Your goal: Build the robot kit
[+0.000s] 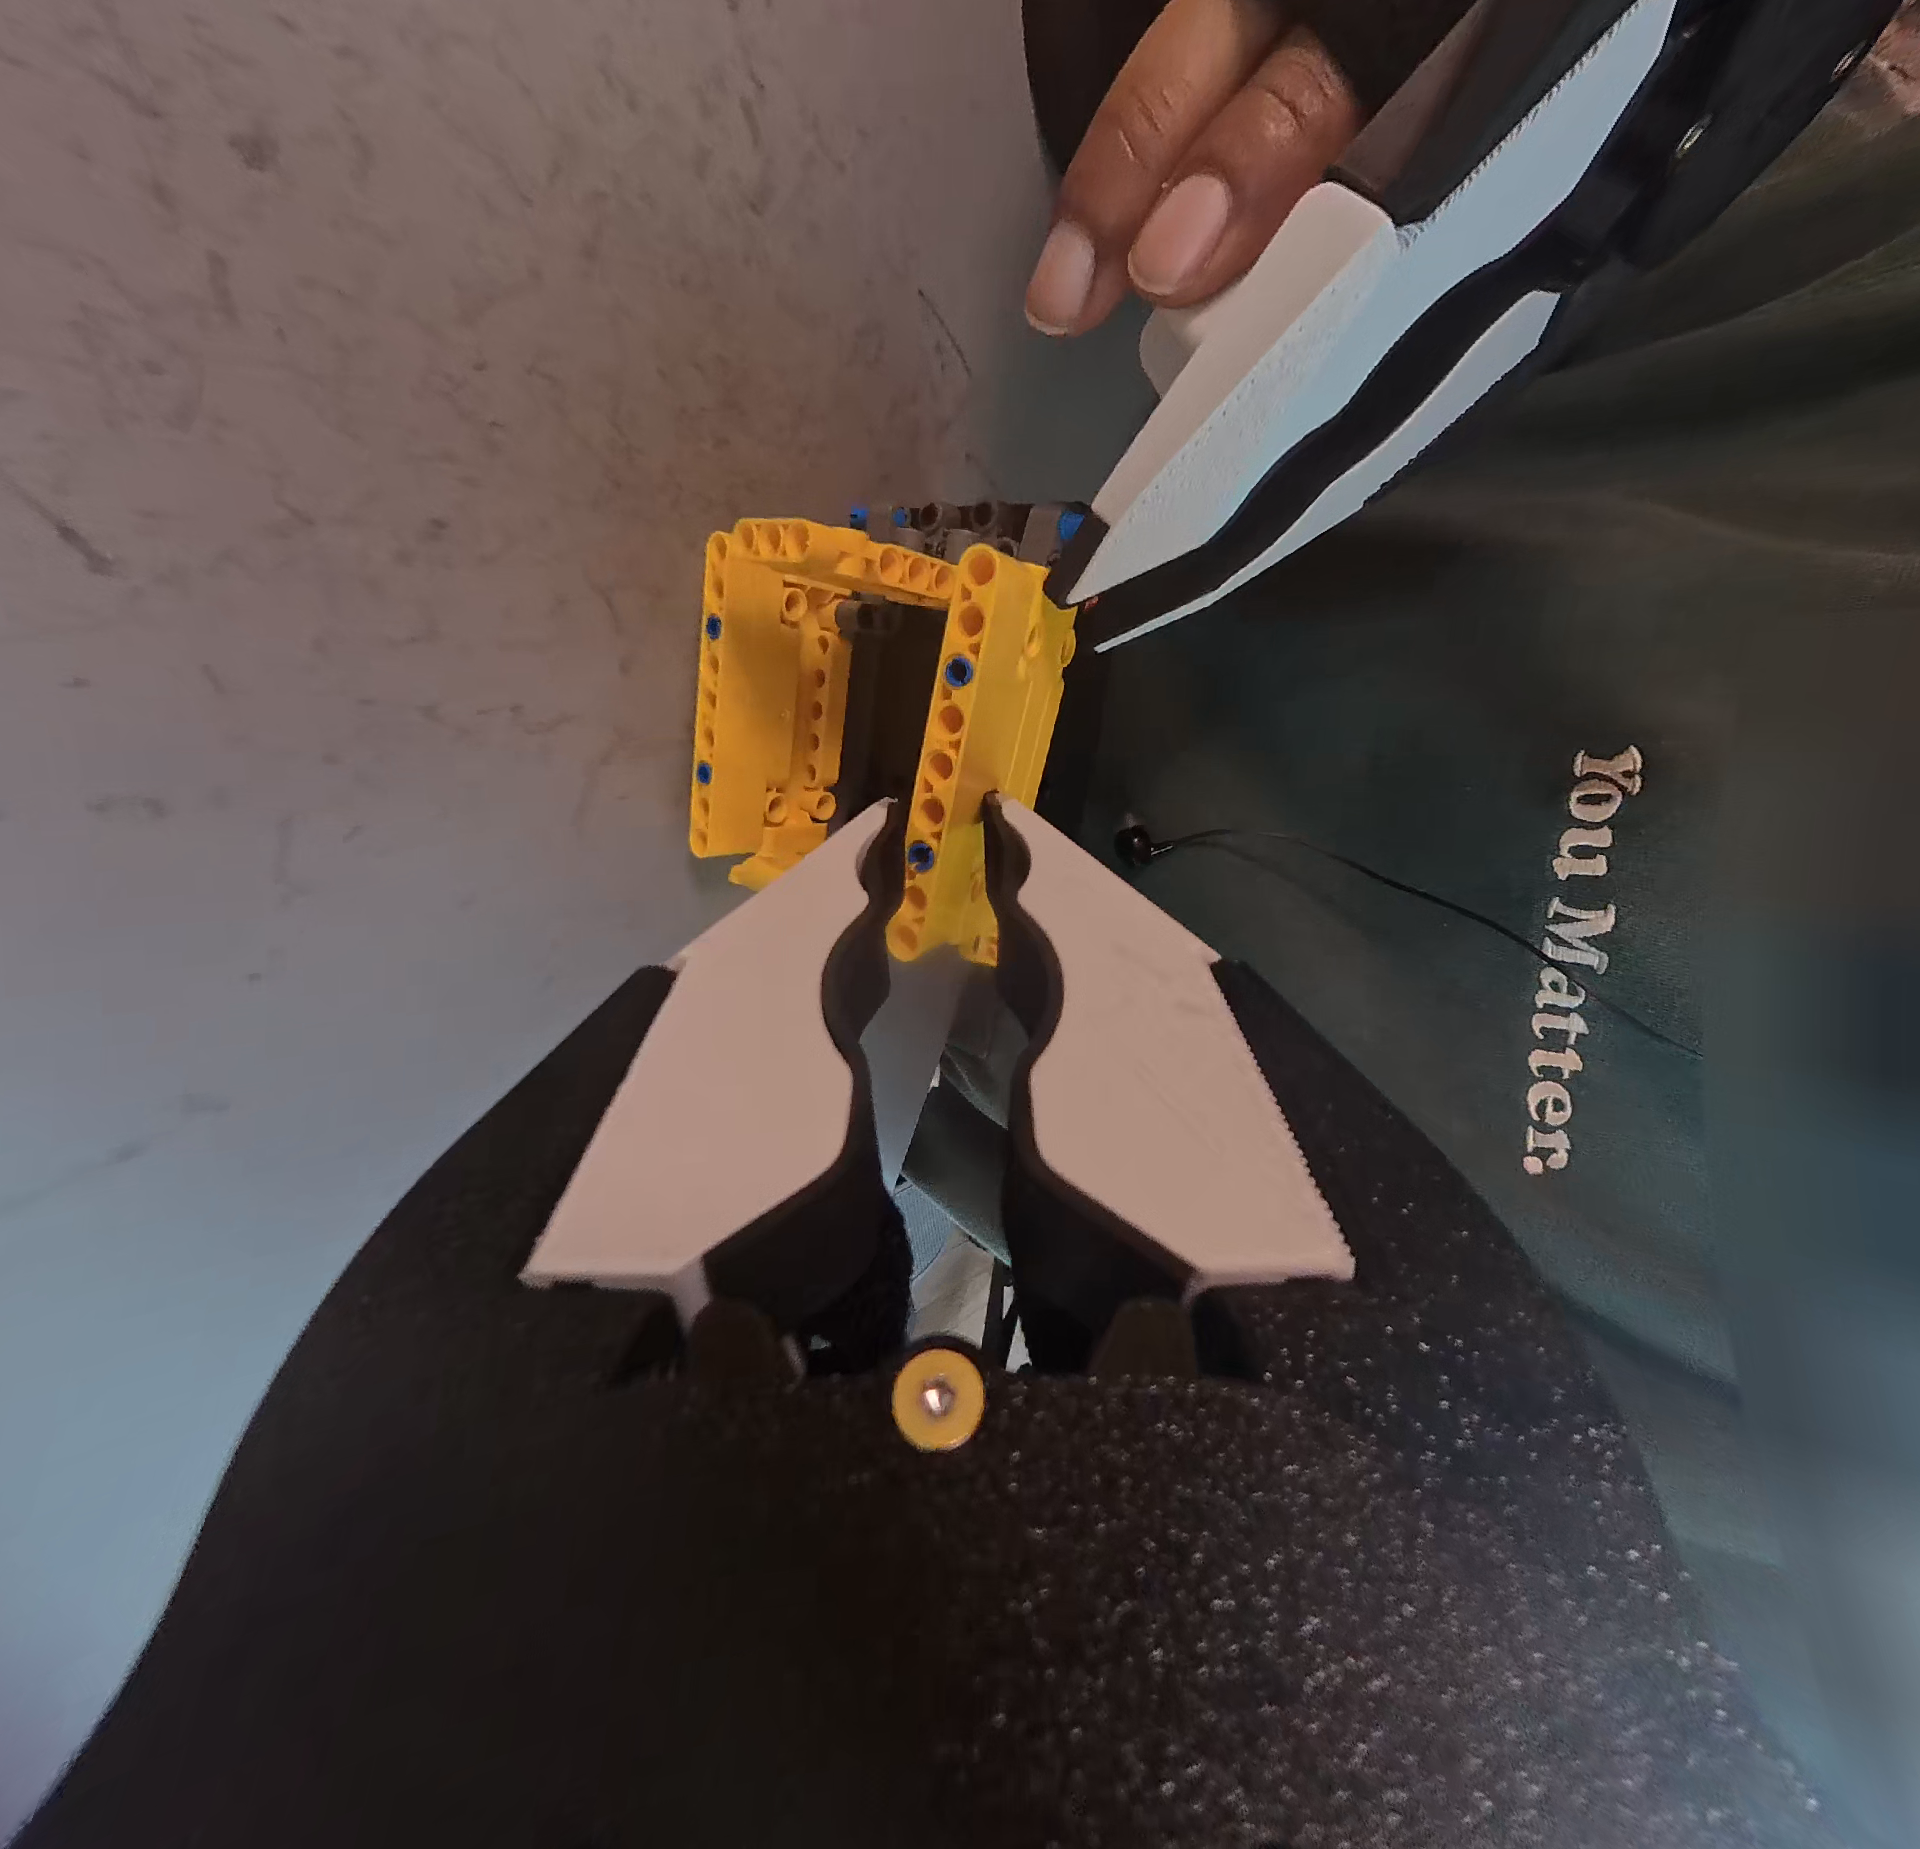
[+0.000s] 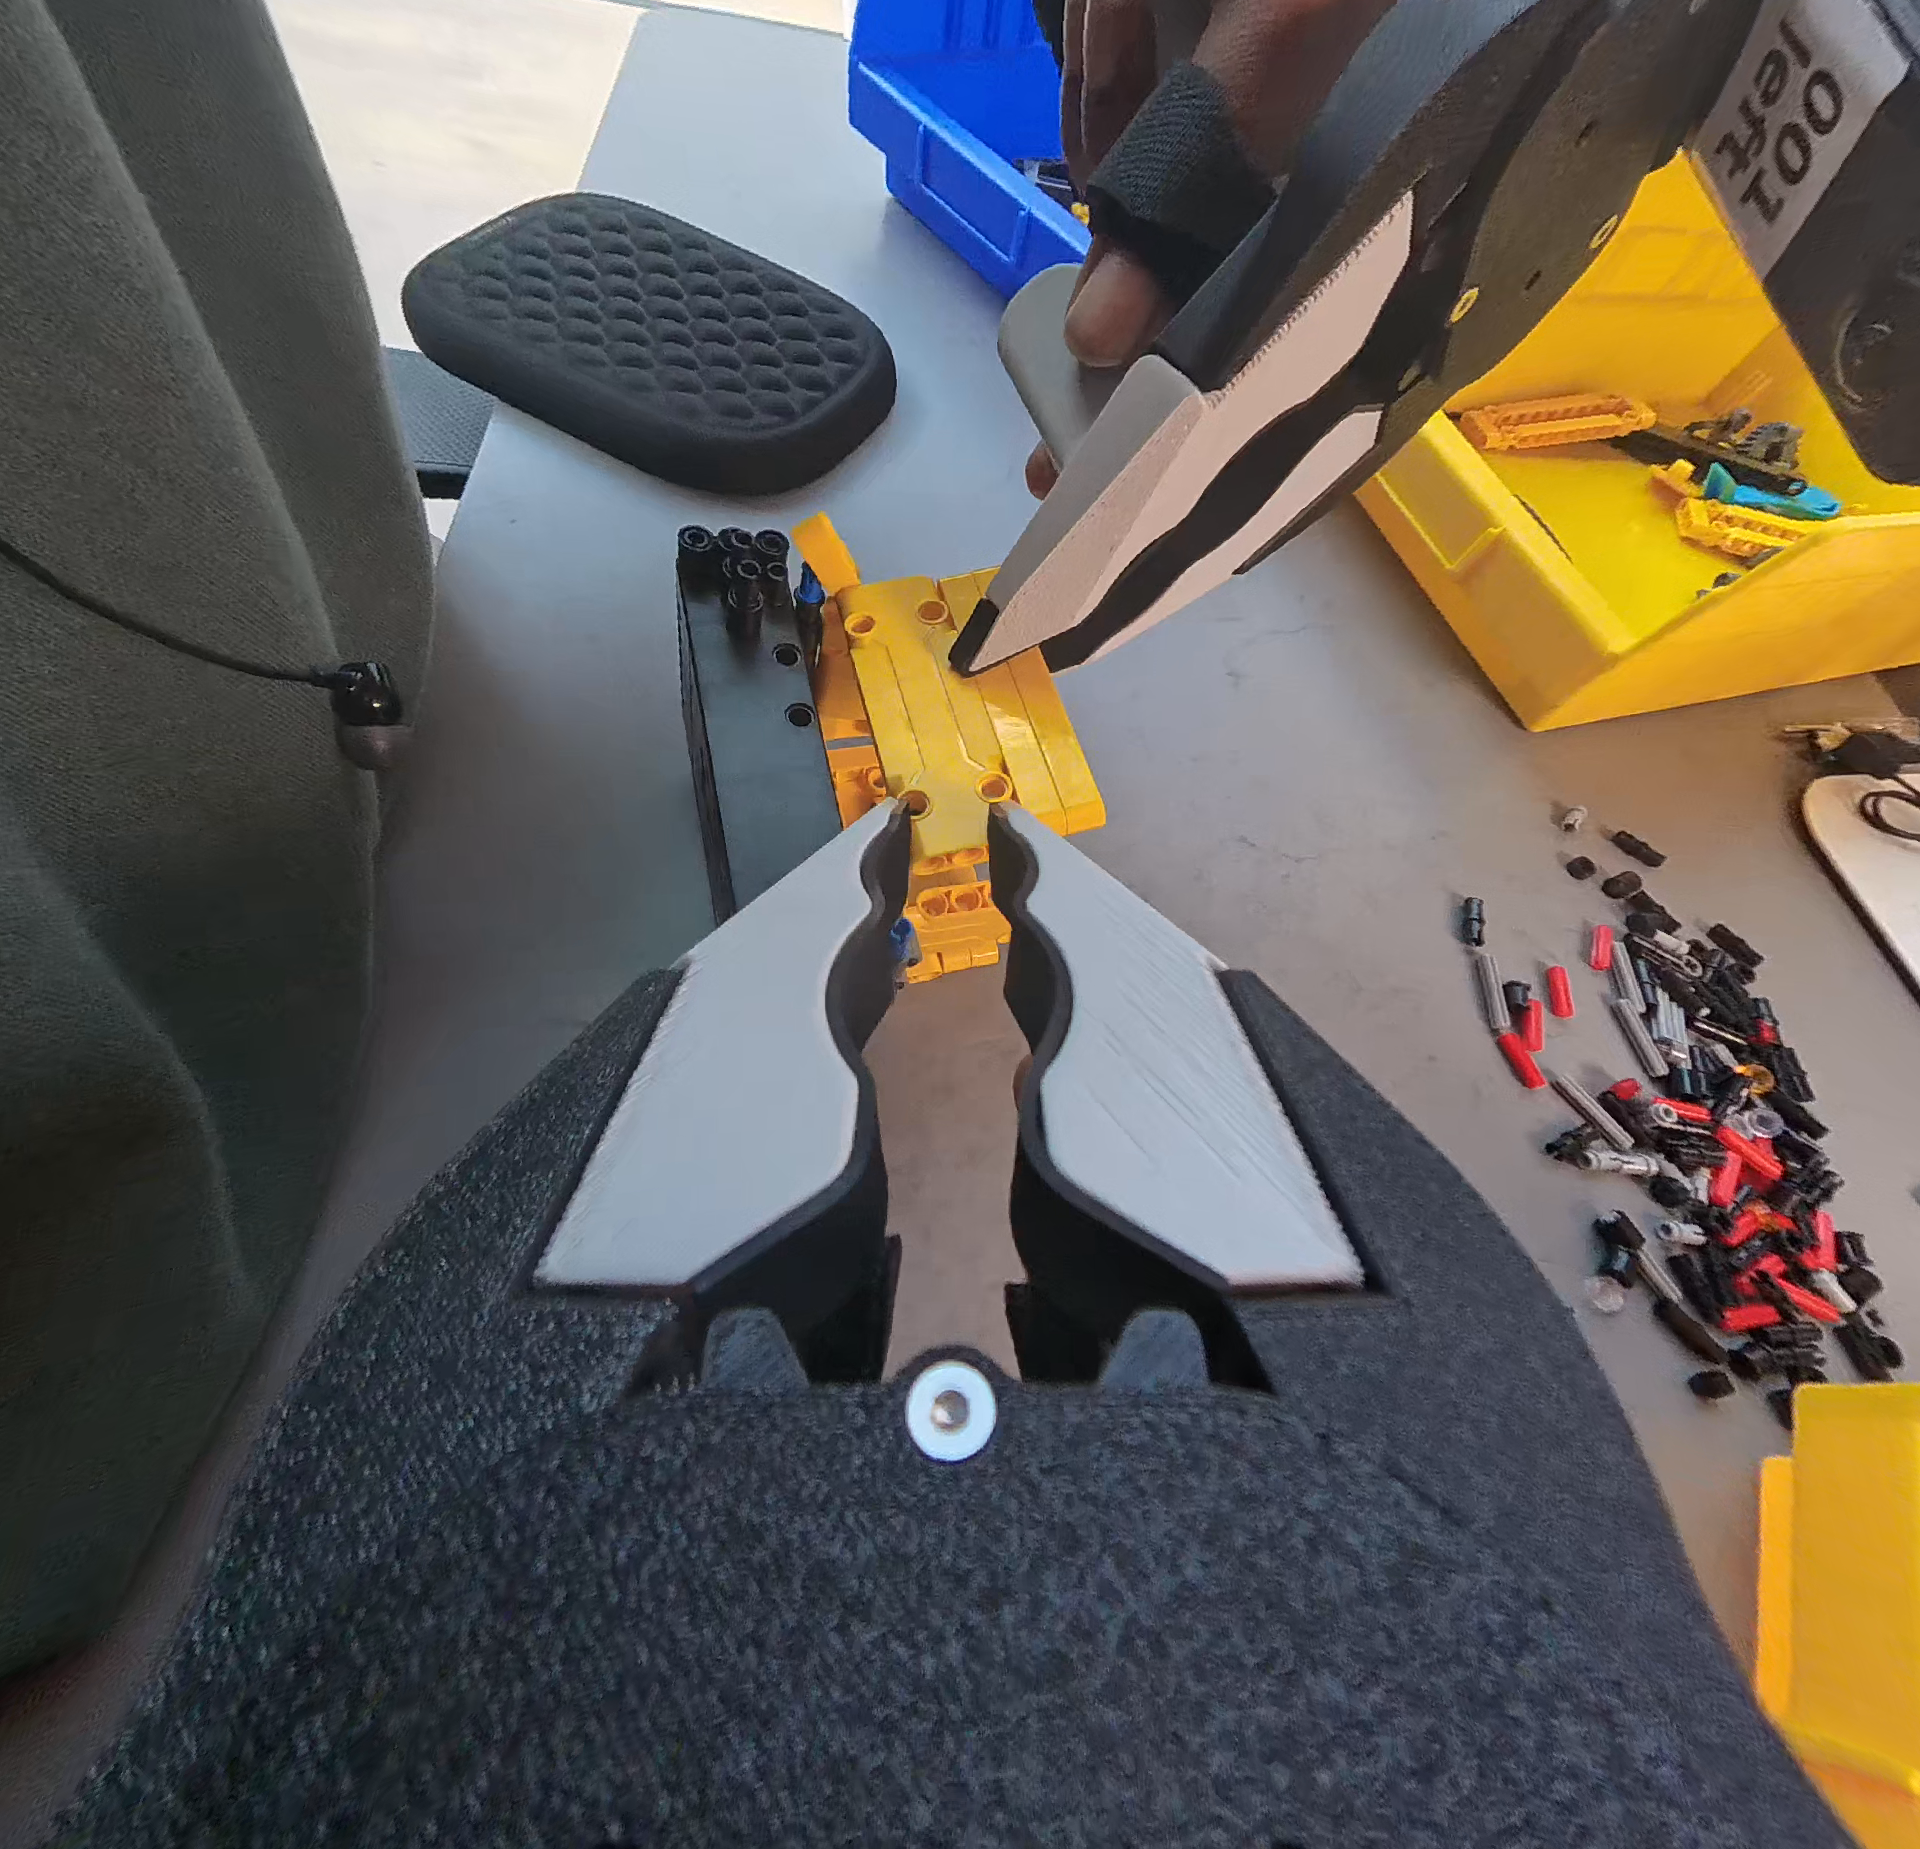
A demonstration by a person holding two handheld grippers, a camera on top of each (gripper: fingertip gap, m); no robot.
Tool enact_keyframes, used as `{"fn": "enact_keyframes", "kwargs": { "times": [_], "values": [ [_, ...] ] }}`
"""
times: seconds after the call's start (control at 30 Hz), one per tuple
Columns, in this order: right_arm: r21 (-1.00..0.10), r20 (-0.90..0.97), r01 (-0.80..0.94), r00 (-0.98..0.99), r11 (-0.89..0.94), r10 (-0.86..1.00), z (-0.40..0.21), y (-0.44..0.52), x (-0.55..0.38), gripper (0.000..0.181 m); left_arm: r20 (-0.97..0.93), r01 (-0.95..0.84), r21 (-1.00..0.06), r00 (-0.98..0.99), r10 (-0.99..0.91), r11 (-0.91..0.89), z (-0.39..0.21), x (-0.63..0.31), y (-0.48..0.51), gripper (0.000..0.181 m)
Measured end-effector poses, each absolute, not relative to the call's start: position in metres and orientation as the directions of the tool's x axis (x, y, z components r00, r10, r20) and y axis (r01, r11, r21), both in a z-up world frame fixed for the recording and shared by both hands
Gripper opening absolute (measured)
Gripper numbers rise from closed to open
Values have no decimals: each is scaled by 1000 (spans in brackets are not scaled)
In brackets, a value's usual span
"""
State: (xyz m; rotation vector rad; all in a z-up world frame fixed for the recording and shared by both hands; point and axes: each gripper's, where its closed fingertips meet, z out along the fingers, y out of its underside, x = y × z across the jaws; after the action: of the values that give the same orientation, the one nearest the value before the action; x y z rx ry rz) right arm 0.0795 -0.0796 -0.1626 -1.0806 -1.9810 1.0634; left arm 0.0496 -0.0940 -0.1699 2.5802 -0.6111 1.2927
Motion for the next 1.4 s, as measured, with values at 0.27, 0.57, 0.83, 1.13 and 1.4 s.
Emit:
{"fn": "enact_keyframes", "kwargs": {
  "times": [0.27,0.57,0.83,1.13,1.4],
  "values": [
    [-884,112,359,-458,299,882,-165,-88,85,1,827,-418,-11,507,-243,-908,-172,53,-96,13],
    [-886,58,403,-394,229,917,-156,-82,95,20,853,-376,-30,474,-220,-926,-171,60,-96,13],
    [-777,-484,547,-205,-311,851,-166,-83,98,17,876,-271,-72,443,-191,-960,-171,66,-101,13],
    [-529,-785,642,-121,-555,608,-176,-93,104,13,886,-129,-161,419,-201,-979,-170,75,-107,13],
    [-568,-765,725,-290,-390,576,-176,-101,111,2,934,-115,-171,297,-198,-979,-170,83,-122,14]
  ]
}}
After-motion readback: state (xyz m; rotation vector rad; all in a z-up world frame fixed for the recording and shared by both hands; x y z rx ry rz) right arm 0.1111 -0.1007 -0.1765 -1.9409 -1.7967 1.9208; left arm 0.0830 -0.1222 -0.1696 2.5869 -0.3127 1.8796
